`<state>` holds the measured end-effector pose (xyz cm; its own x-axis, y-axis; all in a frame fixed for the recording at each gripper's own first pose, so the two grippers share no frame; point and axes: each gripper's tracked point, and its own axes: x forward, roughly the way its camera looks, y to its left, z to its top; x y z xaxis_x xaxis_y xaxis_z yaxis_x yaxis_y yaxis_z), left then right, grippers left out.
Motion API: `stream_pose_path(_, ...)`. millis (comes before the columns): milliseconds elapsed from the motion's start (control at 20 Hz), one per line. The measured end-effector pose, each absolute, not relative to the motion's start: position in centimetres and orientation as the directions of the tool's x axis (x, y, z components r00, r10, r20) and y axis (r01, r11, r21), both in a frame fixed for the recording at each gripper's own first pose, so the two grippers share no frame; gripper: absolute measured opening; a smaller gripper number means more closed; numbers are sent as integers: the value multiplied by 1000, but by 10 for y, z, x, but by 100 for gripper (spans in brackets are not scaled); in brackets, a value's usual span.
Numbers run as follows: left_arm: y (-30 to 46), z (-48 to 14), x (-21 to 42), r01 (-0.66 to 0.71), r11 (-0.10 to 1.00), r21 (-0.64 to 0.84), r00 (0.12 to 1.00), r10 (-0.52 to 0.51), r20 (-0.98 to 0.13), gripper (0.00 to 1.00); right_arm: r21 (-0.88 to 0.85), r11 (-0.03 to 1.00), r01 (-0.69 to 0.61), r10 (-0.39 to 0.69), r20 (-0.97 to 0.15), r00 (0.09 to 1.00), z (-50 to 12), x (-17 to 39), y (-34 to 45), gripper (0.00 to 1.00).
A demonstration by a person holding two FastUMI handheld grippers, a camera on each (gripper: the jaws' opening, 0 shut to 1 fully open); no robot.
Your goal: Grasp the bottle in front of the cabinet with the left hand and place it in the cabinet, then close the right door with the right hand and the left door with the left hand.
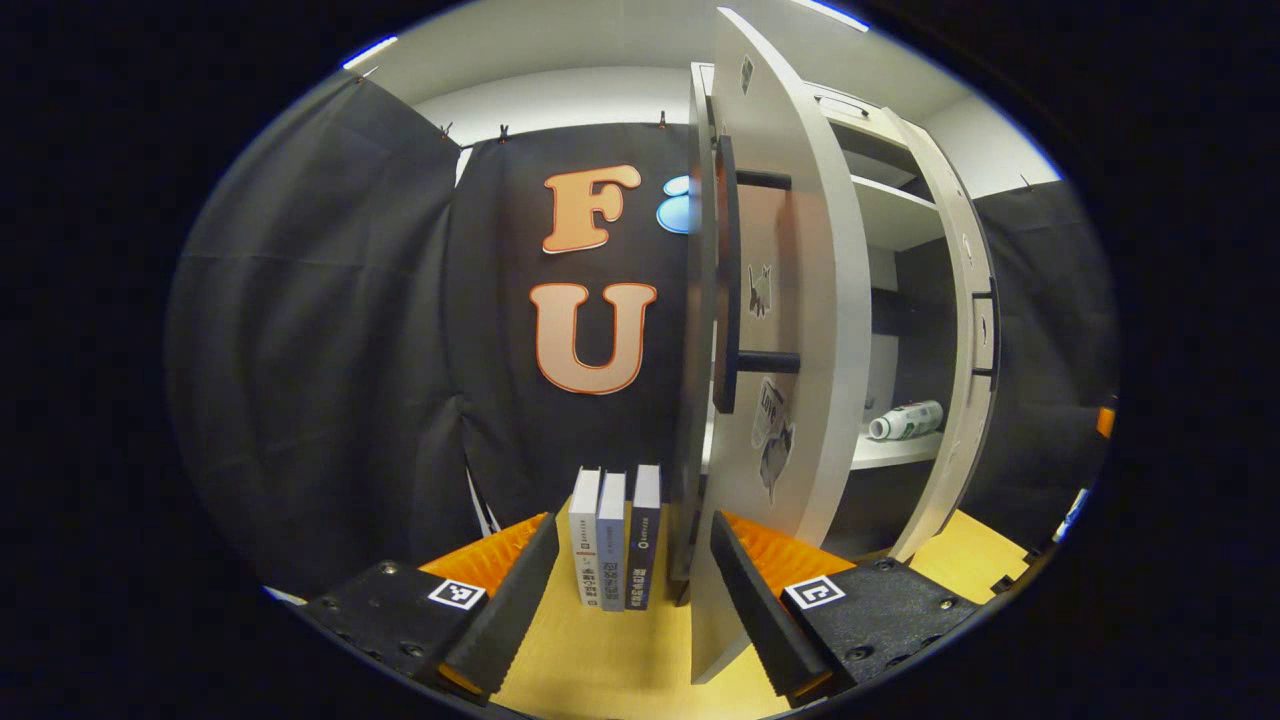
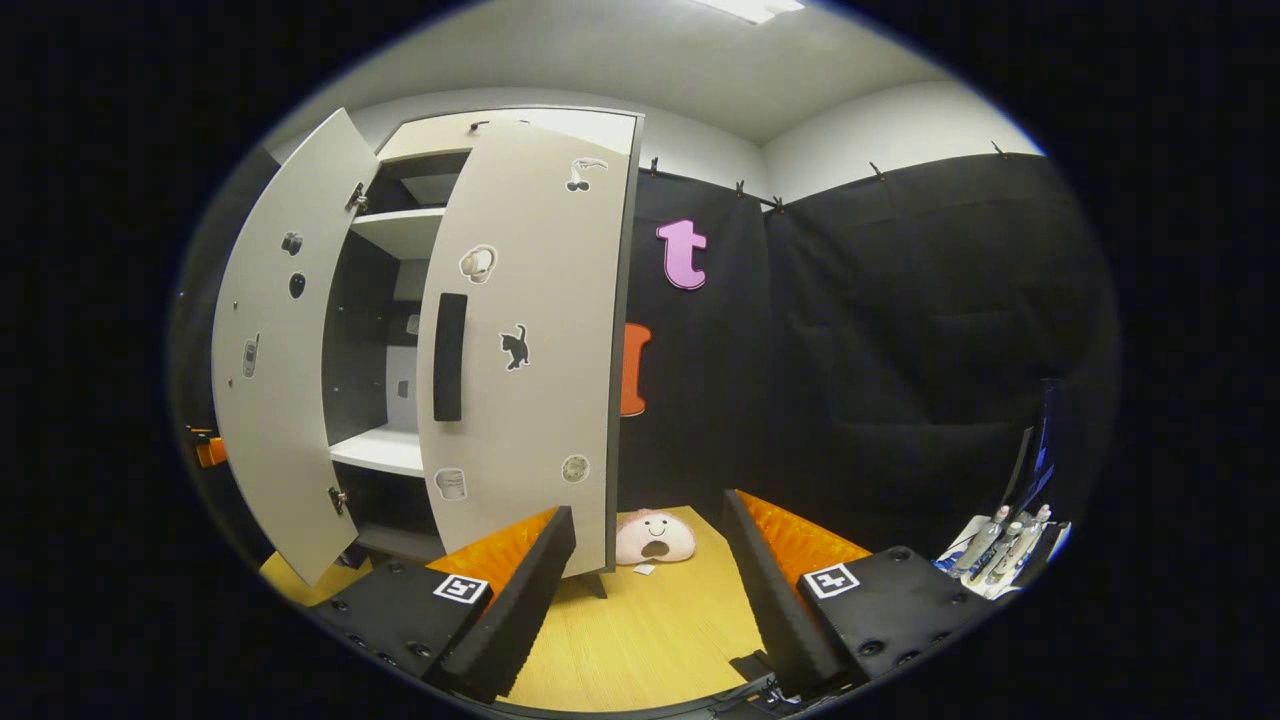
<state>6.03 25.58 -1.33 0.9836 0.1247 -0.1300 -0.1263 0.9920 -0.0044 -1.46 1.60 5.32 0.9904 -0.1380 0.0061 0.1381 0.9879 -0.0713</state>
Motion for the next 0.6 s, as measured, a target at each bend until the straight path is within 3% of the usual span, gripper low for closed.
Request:
stream_pose_path(150,226,-14,69,-57,998,-3,990,56,-133,93,-72,988,134,-135,-3,991,49,-13,15,94)
stream_pose_path(350,174,-21,87,45,996,-75,988,-56,-144,94,-81,989,126,-127,-9,992,46,-8,19,94)
stream_pose_path(550,132,-21,114,131,990,-49,981,-136,-135,90,-90,983,158,-160,-12,987,48,-17,13,98)
stream_pose_path(600,117,-24,121,161,985,-66,975,-169,-141,94,-93,981,168,-169,-12,985,48,-19,10,98)
